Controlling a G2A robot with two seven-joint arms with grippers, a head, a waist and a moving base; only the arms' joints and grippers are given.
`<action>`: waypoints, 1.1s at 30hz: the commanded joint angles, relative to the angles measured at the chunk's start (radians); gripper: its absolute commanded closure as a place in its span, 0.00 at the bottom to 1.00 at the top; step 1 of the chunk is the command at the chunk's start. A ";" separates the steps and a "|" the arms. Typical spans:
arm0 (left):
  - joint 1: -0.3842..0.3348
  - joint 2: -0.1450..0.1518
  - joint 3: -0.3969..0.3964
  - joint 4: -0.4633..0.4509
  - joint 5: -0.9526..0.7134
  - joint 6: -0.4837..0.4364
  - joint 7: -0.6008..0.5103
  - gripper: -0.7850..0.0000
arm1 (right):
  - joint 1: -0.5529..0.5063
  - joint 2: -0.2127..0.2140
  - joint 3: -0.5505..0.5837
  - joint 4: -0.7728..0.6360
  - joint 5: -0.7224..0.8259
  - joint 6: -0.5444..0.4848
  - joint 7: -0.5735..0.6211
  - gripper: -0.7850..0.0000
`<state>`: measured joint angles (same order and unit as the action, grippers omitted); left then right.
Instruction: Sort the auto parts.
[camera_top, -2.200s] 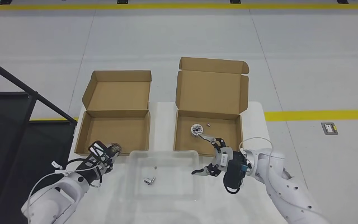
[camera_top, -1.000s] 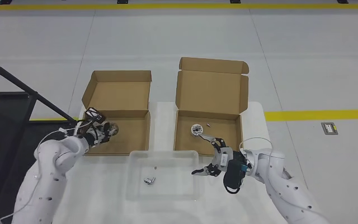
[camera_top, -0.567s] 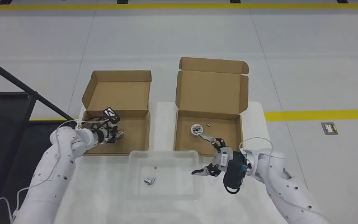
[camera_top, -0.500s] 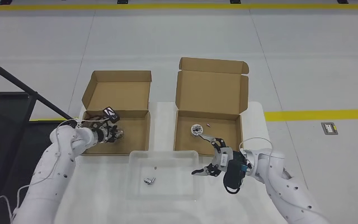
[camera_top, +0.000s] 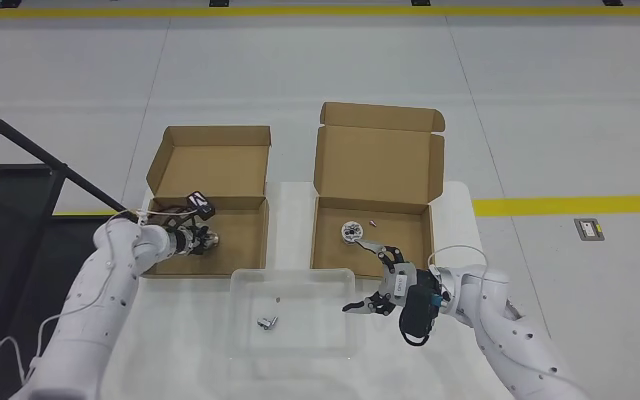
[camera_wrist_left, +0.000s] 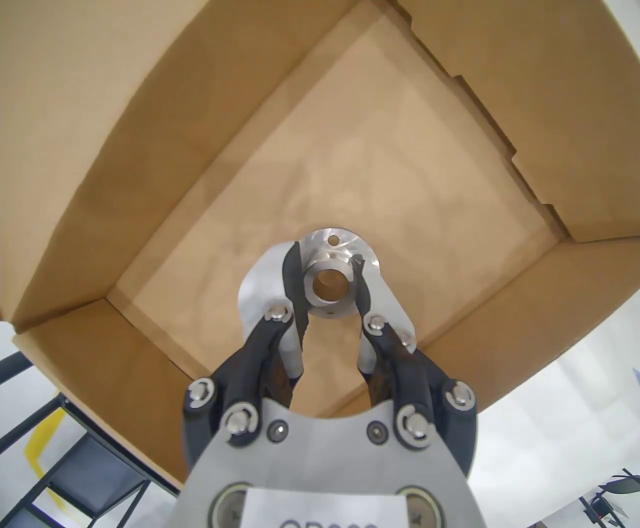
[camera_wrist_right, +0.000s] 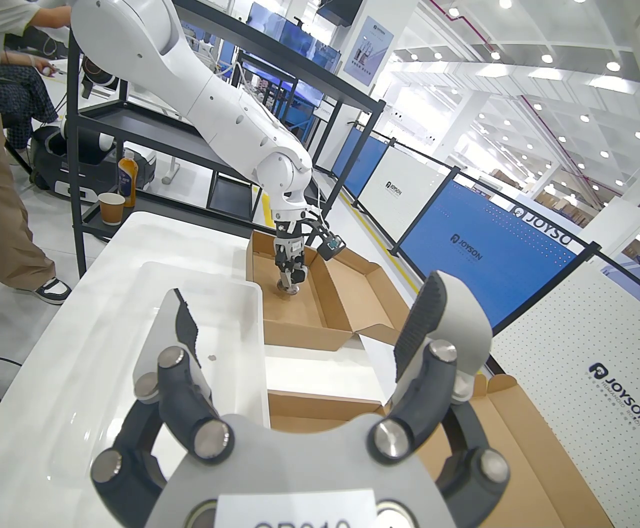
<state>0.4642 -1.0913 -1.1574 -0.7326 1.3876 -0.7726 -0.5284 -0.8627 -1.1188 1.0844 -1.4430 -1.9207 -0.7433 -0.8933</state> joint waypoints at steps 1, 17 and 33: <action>-0.004 -0.003 0.004 0.002 -0.002 0.000 -0.005 0.45 | 0.000 0.000 0.000 0.000 0.000 0.000 0.000 0.00; 0.035 0.016 -0.088 -0.147 -0.137 -0.105 -0.061 0.14 | 0.000 0.000 0.000 0.000 0.000 0.000 0.000 0.00; 0.386 0.174 -0.222 -0.809 -0.699 -0.240 -0.280 0.10 | 0.000 0.000 0.000 0.000 0.000 0.000 0.000 0.00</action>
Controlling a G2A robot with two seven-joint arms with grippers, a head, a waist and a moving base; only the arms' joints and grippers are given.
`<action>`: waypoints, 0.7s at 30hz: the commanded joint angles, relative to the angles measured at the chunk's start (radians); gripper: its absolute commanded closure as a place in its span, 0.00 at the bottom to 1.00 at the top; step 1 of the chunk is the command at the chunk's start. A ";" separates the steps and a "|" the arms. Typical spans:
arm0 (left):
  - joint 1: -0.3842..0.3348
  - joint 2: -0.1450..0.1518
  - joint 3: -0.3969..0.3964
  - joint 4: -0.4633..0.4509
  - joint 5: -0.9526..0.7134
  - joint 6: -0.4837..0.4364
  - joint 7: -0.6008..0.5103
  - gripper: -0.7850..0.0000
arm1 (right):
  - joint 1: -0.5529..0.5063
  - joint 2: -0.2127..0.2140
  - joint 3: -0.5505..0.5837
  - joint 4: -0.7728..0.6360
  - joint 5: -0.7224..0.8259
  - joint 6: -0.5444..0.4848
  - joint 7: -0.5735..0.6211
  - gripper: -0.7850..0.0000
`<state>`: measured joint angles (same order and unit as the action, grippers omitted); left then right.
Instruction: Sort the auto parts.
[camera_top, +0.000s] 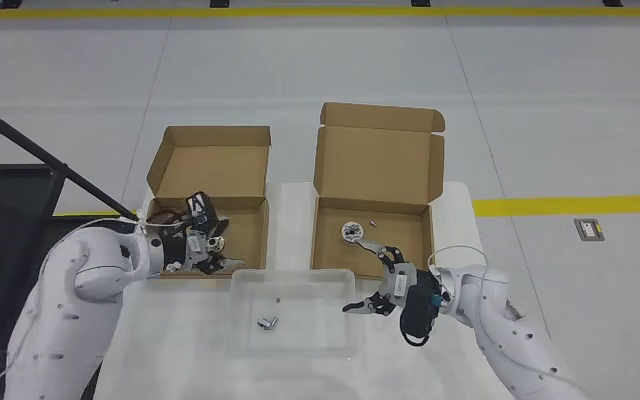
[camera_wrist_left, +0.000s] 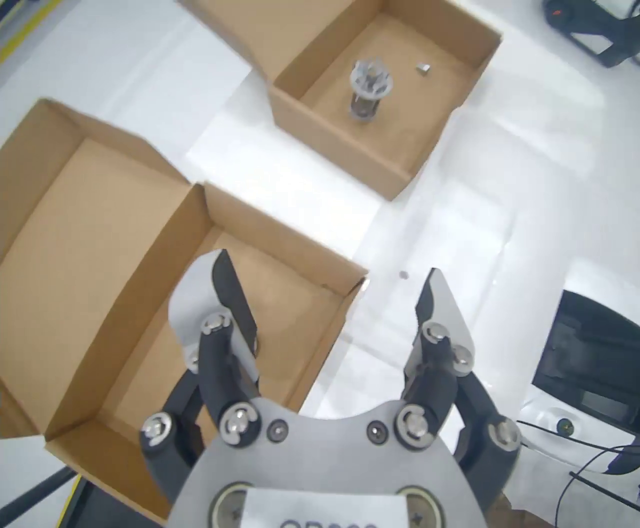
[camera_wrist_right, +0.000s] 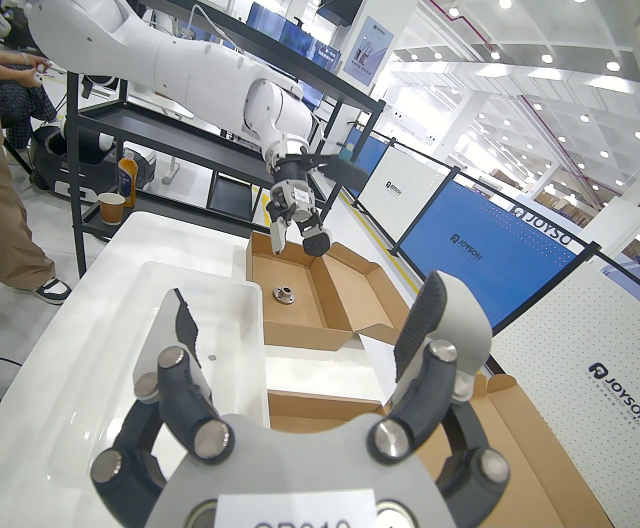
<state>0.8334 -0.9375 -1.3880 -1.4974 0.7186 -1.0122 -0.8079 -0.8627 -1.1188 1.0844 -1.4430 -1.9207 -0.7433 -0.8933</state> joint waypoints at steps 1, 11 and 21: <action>0.028 0.039 0.022 -0.078 -0.059 0.000 0.000 0.10 | 0.000 0.000 0.000 0.000 0.000 0.000 0.000 0.00; 0.021 0.227 0.223 -0.248 -0.089 0.000 0.000 0.02 | 0.000 0.000 0.000 0.000 0.000 0.000 0.000 0.00; -0.092 0.333 0.502 -0.338 0.032 0.000 0.000 0.00 | 0.000 0.000 0.000 0.000 0.000 0.000 0.000 0.00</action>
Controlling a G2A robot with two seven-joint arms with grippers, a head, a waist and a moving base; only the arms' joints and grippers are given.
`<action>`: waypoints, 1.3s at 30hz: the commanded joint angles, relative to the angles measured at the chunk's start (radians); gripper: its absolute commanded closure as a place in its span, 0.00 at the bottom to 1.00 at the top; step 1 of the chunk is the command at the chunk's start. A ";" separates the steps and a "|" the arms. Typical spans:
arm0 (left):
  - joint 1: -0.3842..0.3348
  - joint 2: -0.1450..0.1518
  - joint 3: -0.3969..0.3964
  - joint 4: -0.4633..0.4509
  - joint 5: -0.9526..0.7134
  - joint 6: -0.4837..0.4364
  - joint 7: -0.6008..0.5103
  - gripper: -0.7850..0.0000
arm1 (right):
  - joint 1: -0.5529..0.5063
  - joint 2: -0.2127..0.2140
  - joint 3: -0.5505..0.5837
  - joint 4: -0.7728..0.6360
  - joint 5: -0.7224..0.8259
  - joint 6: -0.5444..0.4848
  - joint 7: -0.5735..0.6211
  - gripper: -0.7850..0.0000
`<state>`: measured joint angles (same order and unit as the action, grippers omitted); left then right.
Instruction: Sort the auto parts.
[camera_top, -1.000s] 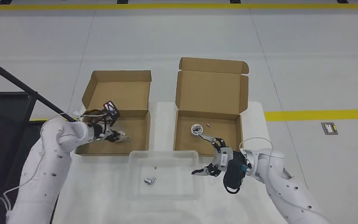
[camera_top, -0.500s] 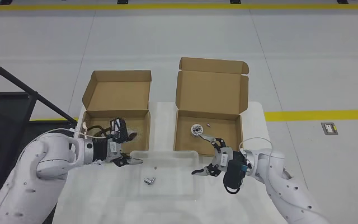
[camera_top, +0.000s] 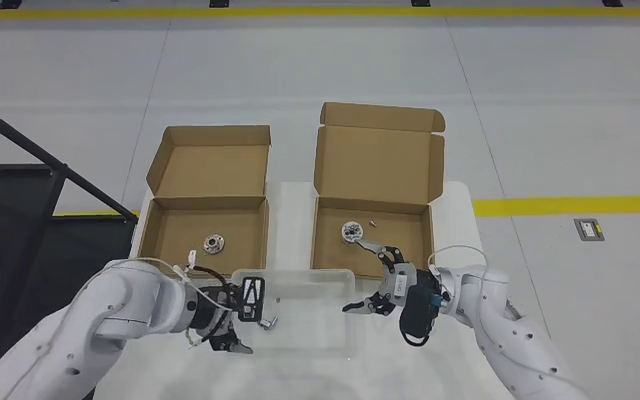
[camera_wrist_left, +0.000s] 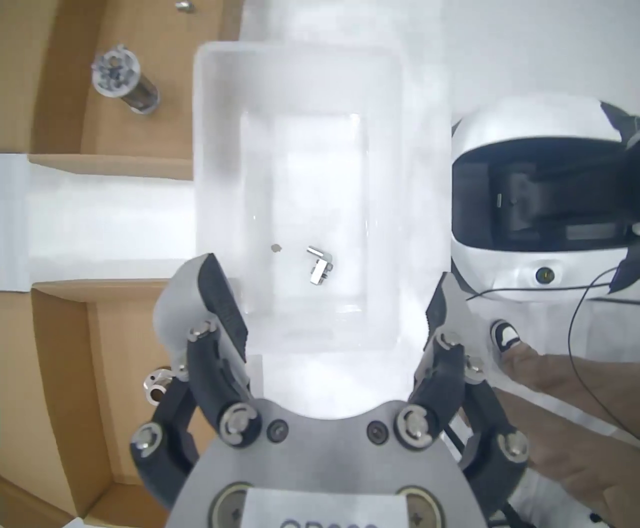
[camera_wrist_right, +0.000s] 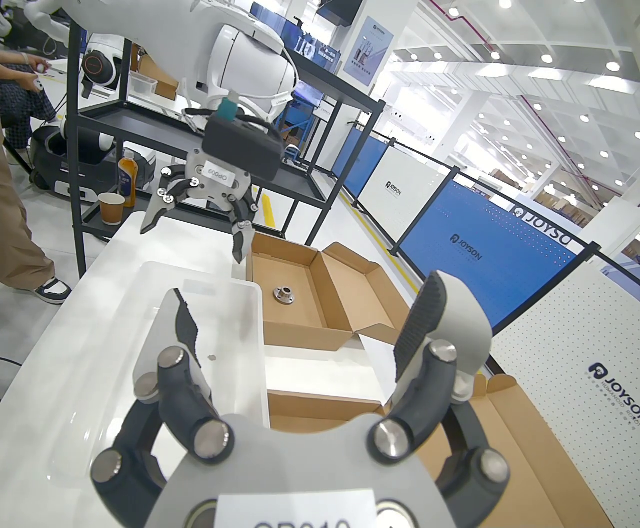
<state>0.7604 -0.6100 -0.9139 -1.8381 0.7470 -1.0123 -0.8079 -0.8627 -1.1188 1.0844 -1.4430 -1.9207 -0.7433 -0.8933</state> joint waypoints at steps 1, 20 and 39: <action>-0.033 0.007 0.042 0.012 -0.005 0.000 0.000 0.00 | 0.000 0.000 0.000 0.000 0.000 0.000 0.000 0.00; -0.035 -0.006 0.074 -0.017 0.150 0.000 0.020 0.44 | 0.000 0.000 0.000 0.000 0.000 0.000 0.000 0.00; -0.355 -0.156 0.501 0.173 0.413 0.000 0.025 0.31 | 0.000 0.000 0.000 0.000 0.000 0.000 0.000 0.00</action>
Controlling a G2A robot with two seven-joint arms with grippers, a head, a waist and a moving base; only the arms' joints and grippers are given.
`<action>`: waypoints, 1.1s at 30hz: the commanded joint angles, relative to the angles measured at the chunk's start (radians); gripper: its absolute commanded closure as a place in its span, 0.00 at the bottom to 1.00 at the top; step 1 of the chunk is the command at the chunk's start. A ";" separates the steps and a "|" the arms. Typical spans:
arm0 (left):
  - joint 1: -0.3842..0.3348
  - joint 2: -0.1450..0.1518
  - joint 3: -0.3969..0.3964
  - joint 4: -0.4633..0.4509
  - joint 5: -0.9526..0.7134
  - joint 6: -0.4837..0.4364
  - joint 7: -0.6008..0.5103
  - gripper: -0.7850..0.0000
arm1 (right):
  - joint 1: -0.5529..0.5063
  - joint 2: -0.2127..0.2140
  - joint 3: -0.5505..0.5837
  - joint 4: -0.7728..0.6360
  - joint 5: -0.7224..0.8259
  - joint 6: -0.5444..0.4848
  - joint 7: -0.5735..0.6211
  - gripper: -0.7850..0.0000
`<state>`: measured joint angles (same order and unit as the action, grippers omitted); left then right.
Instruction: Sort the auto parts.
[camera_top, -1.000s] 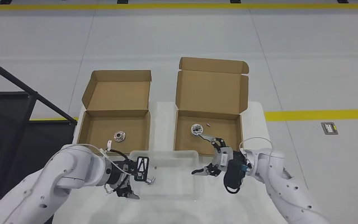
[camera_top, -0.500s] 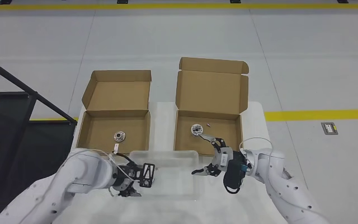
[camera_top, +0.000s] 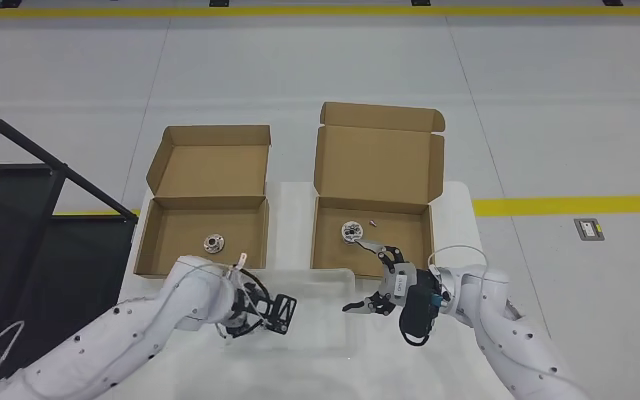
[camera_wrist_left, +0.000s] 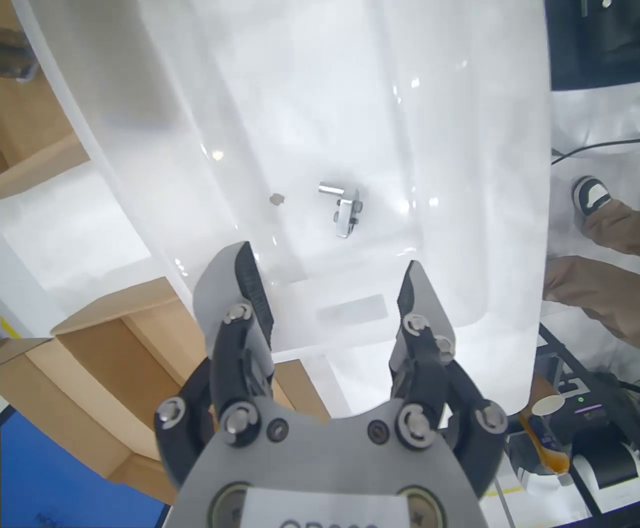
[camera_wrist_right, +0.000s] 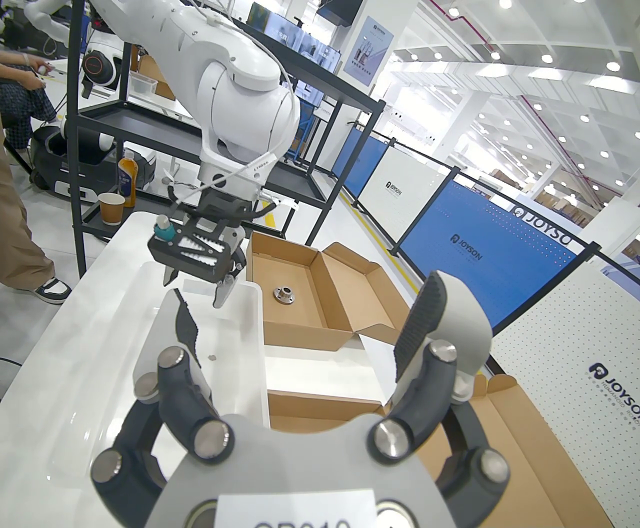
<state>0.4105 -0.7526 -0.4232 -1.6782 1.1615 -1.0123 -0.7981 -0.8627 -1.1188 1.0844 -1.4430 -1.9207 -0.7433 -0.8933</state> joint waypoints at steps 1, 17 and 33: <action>-0.012 -0.025 0.024 0.026 0.003 0.000 0.020 0.22 | 0.000 0.000 0.000 0.000 0.000 0.000 0.000 0.00; -0.066 -0.177 0.160 0.213 0.091 0.000 0.079 0.54 | 0.000 0.000 0.000 0.000 0.000 0.000 0.000 0.00; -0.069 -0.204 0.214 0.292 0.077 0.000 0.047 0.53 | 0.000 0.000 0.000 0.000 0.000 0.000 0.000 0.00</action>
<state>0.3408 -0.9552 -0.2104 -1.3911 1.2355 -1.0123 -0.7430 -0.8627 -1.1188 1.0844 -1.4430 -1.9207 -0.7433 -0.8933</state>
